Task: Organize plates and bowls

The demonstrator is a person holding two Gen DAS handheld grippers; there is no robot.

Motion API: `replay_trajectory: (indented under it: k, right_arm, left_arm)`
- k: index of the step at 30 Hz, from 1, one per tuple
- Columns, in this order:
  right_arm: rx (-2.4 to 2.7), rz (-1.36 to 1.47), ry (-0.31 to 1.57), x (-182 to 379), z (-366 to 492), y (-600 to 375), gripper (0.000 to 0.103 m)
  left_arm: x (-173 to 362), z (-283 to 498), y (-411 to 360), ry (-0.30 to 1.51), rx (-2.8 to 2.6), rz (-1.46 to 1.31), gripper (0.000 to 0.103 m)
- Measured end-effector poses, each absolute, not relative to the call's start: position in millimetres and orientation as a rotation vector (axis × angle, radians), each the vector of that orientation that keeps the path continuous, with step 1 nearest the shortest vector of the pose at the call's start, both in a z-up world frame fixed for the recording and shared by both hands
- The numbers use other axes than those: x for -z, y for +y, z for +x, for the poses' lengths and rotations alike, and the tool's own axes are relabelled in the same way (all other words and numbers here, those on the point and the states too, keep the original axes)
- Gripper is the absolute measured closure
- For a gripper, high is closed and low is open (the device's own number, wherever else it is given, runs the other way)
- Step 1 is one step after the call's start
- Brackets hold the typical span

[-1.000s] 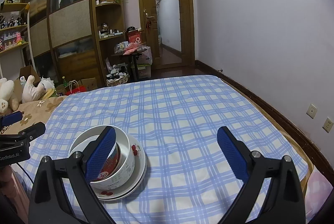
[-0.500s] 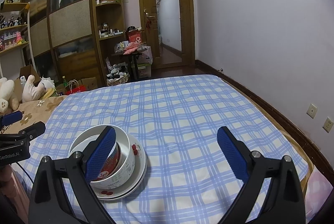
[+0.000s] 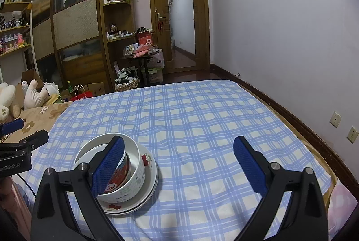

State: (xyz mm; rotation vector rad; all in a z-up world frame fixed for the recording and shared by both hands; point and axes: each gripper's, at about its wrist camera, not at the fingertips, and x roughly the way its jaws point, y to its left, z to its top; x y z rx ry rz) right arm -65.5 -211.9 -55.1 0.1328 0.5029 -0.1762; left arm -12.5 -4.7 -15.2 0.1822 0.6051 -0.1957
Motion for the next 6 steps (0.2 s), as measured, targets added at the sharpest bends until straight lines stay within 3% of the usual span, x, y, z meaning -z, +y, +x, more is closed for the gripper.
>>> replay_trajectory:
  k: [6]
  right_arm:
    - [0.178, 0.132, 0.502, 54.6, -65.5, -211.7, 0.001]
  left_arm:
    - [15.1, -12.8, -4.6, 0.604, 0.193, 0.182, 0.008]
